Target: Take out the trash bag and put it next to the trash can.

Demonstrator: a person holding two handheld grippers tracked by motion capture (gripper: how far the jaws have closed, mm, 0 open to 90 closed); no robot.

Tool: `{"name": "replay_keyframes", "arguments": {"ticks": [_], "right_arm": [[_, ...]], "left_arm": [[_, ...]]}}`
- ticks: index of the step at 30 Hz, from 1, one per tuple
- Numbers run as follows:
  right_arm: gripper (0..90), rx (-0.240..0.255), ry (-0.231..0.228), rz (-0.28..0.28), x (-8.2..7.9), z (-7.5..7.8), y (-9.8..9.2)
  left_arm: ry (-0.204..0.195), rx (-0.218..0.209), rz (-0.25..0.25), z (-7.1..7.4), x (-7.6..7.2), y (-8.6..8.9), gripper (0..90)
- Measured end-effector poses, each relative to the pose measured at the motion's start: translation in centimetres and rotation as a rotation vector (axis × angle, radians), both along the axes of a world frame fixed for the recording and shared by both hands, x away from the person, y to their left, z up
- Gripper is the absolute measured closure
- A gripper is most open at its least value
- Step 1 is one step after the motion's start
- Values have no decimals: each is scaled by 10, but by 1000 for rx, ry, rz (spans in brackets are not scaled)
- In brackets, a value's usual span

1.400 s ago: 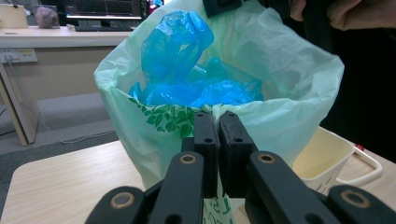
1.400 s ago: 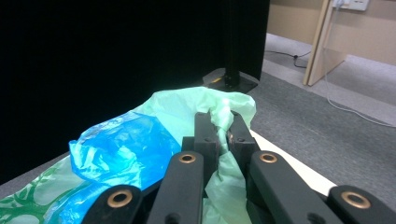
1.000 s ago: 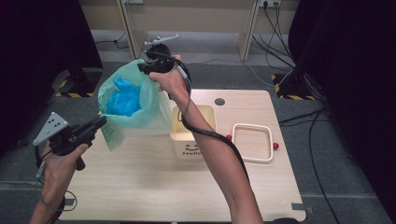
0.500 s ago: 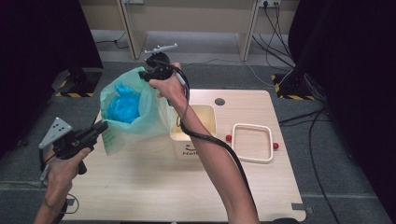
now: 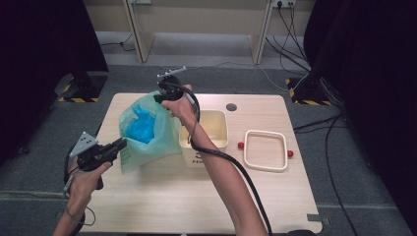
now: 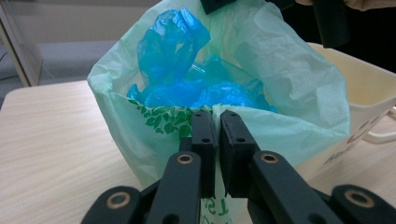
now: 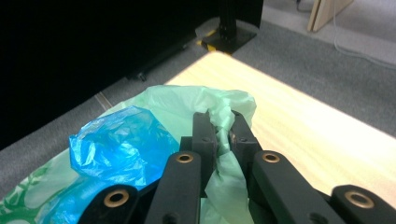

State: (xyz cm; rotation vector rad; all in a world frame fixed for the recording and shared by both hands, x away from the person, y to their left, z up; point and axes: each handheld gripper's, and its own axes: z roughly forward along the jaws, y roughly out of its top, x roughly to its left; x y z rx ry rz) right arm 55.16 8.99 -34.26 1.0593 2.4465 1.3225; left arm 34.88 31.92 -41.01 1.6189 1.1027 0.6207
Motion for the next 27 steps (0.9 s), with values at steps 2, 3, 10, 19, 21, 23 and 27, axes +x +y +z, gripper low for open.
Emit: {"name": "replay_keyframes", "arguments": {"ticks": [2,3,10,19,21,23,27], "right_arm": [[840,-12,12,-4,1,-7,1],[837,-14,18,-3,2,-9,1],[744,-55,60,16,4,-20,3],[452,-18,119,-39,5,-9,-7],[437,-13,115,-44,6,-6,-10],[417,-8,110,-53,6,-2,-14],[387,2,108,-68,5,2,-22]], "left_arm": [[5,13,7,-3,1,1,845],[11,12,10,-5,2,2,844],[62,25,24,-18,4,4,766],[40,12,48,-3,1,-2,536],[37,7,39,-1,1,-7,510],[30,5,29,1,0,-12,496],[28,-7,7,3,-1,-24,453]]}}
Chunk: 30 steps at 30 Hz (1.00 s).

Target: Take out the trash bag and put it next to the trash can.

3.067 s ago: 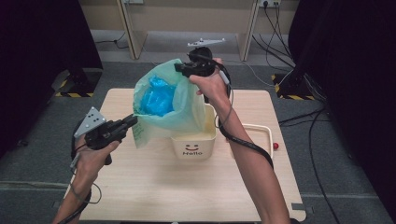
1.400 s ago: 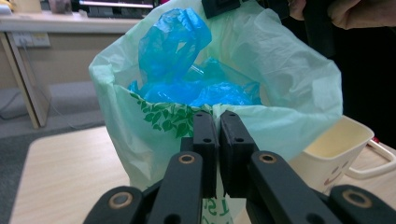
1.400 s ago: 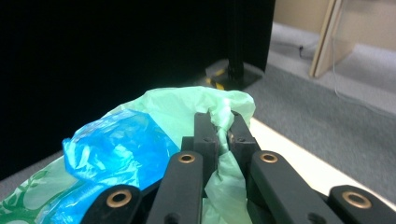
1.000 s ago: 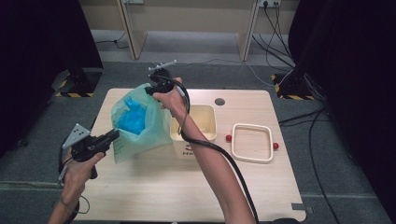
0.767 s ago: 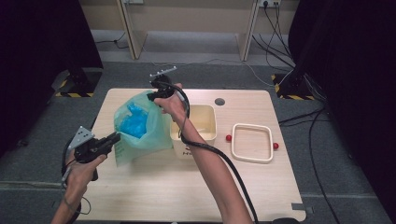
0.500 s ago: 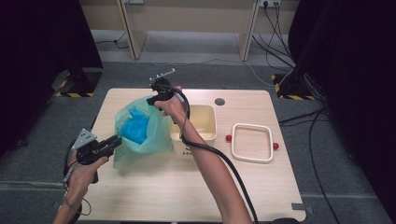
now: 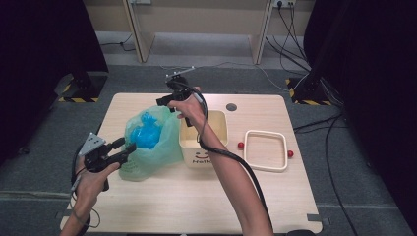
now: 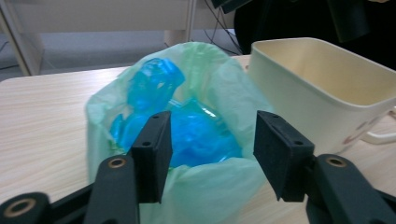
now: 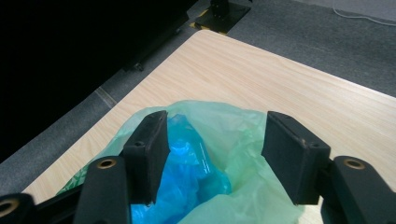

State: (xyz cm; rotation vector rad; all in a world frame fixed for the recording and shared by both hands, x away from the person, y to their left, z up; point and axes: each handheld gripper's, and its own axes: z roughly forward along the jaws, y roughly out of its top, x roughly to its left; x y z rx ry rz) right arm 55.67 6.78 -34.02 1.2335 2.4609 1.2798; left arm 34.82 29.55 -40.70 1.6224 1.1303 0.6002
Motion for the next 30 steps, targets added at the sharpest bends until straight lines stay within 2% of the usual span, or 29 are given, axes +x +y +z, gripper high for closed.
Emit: {"name": "replay_keyframes", "arguments": {"ticks": [5,11,15,21,30], "right_arm": [[355,10,-17,-5,-3,7,-12],[325,23,-36,-26,-6,12,-35],[314,29,-47,-37,-9,13,-56],[310,28,-56,-64,-14,10,-92],[308,67,-66,-111,-21,2,-147]], "left_arm": [[-13,-32,-56,1,0,-17,352],[-11,-33,-122,-3,-1,-42,271],[0,-41,-149,-8,-1,-56,215],[15,-48,-195,-17,-2,-73,208],[44,-39,-234,-36,-5,-90,208]]}}
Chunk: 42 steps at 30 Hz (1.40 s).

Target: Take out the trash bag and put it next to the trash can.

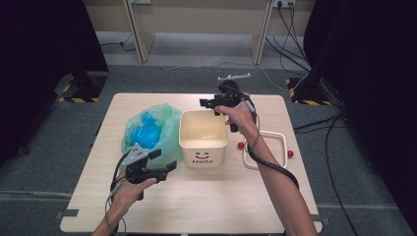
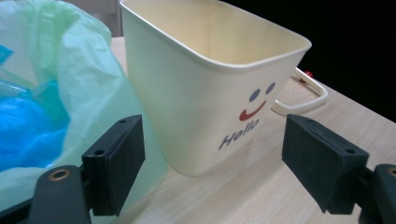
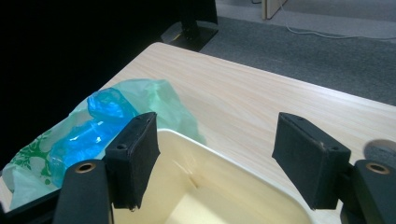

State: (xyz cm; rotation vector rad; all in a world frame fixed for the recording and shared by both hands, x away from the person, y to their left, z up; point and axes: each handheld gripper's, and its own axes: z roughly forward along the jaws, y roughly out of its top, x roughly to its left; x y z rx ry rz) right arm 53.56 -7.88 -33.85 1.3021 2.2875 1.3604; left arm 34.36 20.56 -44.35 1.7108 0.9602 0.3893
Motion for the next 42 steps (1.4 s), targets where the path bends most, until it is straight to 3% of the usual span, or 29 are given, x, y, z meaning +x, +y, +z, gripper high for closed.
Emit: {"name": "replay_keyframes", "arguments": {"ticks": [10,14,23,26,28,31,34,38,42], "right_arm": [[308,6,-12,-43,-12,-12,-49],[306,-9,-11,-56,-17,-20,-65],[303,-44,7,-97,-26,-43,-100],[303,-34,11,-120,-30,-50,-114],[301,-59,5,-126,-32,-54,-119],[301,-52,14,-134,-36,-63,-128],[298,-89,21,-140,-39,-73,-133],[298,-66,24,-151,-43,-80,-141],[298,-56,47,-169,-47,-95,-150]], "left_arm": [[1,30,-34,-18,-3,-10,208],[-4,64,-40,-30,-6,-12,208],[50,124,-60,-58,-8,-14,203],[71,145,-63,-64,-7,-13,203],[77,167,-68,-68,-7,-13,203],[79,210,-64,-73,-6,-12,204],[97,232,-54,-76,-5,-10,205],[108,249,-51,-76,-4,-7,205],[166,297,-76,-78,-4,-8,202]]}}
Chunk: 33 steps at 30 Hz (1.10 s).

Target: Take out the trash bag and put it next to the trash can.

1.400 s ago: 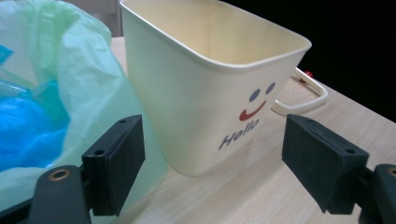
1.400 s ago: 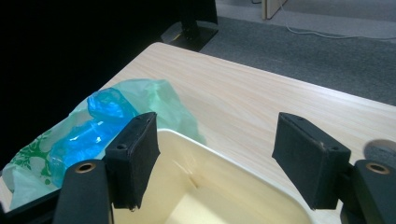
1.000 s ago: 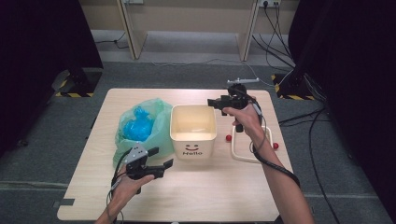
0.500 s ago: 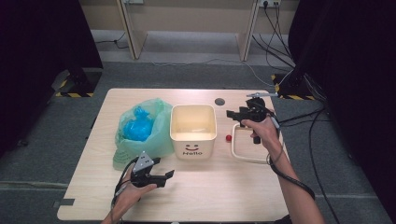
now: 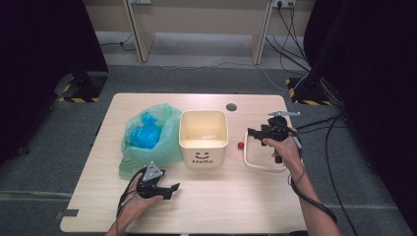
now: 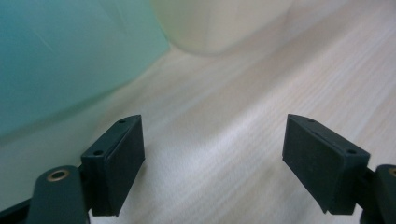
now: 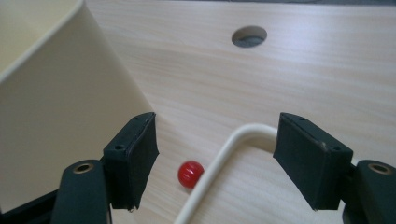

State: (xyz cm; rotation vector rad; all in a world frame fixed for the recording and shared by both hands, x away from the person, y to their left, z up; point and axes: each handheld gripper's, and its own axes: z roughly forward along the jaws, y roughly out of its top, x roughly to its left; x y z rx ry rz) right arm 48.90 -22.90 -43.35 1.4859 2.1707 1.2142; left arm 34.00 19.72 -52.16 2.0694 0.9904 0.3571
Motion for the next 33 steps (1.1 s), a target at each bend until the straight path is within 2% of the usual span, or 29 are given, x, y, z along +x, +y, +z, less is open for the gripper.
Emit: {"name": "replay_keyframes", "arguments": {"ticks": [3,7,18,21,33], "right_arm": [[298,17,17,-25,-5,-11,-9],[298,26,14,-50,-11,-18,-18],[297,-24,7,-81,-24,-24,-25],[297,-24,-1,-92,-27,-24,-29],[280,-35,20,-196,-31,-35,-64]], "left_arm": [[-11,24,-3,0,-1,-2,195],[-26,56,-5,-1,-3,-6,190],[-23,56,-7,-1,-3,-6,178],[-24,57,-7,-1,-3,-6,174],[-23,58,-7,-1,-2,-7,169]]}}
